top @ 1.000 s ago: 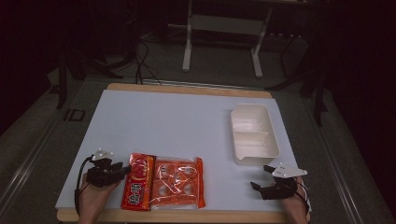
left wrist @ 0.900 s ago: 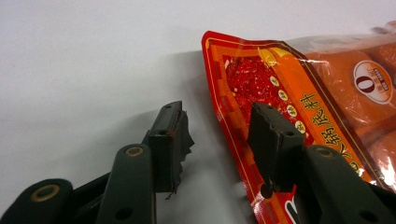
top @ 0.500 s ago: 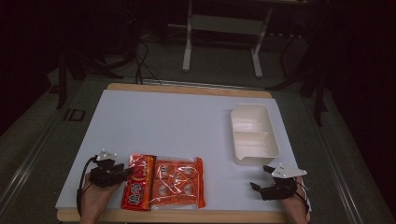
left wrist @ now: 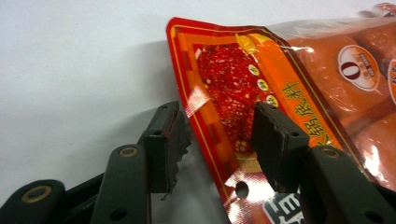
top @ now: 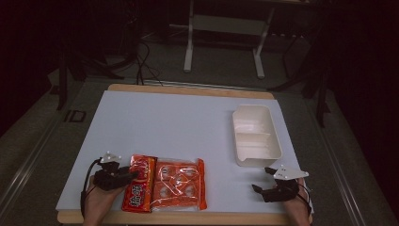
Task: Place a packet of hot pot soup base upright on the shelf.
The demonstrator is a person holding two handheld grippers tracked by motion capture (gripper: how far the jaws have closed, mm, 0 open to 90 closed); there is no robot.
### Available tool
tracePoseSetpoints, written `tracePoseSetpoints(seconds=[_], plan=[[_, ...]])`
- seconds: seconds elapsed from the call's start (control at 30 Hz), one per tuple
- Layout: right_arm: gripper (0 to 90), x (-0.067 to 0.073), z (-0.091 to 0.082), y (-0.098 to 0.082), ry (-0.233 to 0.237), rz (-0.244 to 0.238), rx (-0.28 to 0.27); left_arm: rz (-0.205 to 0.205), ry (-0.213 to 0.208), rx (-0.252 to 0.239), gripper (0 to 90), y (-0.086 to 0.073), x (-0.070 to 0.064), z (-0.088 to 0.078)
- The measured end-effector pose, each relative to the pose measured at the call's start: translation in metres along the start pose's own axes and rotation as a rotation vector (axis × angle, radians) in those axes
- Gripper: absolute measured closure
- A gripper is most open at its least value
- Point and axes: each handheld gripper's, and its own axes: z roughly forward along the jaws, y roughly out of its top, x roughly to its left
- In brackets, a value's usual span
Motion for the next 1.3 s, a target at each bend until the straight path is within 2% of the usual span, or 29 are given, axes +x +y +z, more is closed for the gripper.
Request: tracePoseSetpoints(seconds=[0.2,0.33,0.4,0.47,0.6,0.7,0.83,0.9,0.93,0.97,1.03,1.1,1.3], plan=[[12.4,0.000,0.000,0.000,0.000,-0.003,-0.002,-0.002,-0.003,0.000,53.5,-0.002,-0.004,-0.002],[12.4,0.001,0.000,0.000,-0.001,-0.004,-0.002,-0.009,-0.023,0.013,54.2,-0.007,-0.009,-0.004],[12.4,0.001,0.000,0.000,-0.001,-0.007,-0.001,0.006,-0.023,0.011,54.3,-0.008,-0.012,-0.006],[12.4,0.001,0.000,0.000,-0.002,-0.011,0.001,0.013,-0.043,0.006,55.3,-0.010,-0.015,-0.008],[12.4,0.002,0.001,0.000,-0.001,-0.016,0.005,0.023,-0.058,0.021,55.6,-0.015,-0.020,-0.010],[12.4,0.002,0.001,0.000,-0.001,-0.019,0.005,0.029,-0.085,0.035,56.4,-0.019,-0.023,-0.011],[12.5,0.002,0.001,0.000,-0.003,-0.022,0.008,0.081,-0.093,0.066,60.6,-0.023,-0.033,-0.009],[12.5,0.003,0.001,0.000,-0.004,-0.025,0.010,0.134,-0.081,0.062,71.6,-0.020,-0.041,-0.007],[12.5,0.003,0.001,0.000,-0.005,-0.026,0.012,0.134,-0.081,0.062,78.5,-0.020,-0.041,-0.007],[12.6,0.003,0.001,0.000,-0.007,-0.028,0.012,0.162,-0.067,0.064,82.4,-0.015,-0.045,-0.008],[13.3,0.004,0.001,0.000,-0.012,-0.034,0.014,0.177,-0.061,0.073,86.9,-0.010,-0.047,-0.007],[13.3,0.004,0.002,0.000,-0.011,-0.040,0.016,0.179,-0.062,0.076,89.6,-0.004,-0.045,-0.005],[13.3,0.004,0.002,0.000,-0.012,-0.041,0.017,0.184,-0.042,0.071,90.0,0.020,-0.036,0.002]])
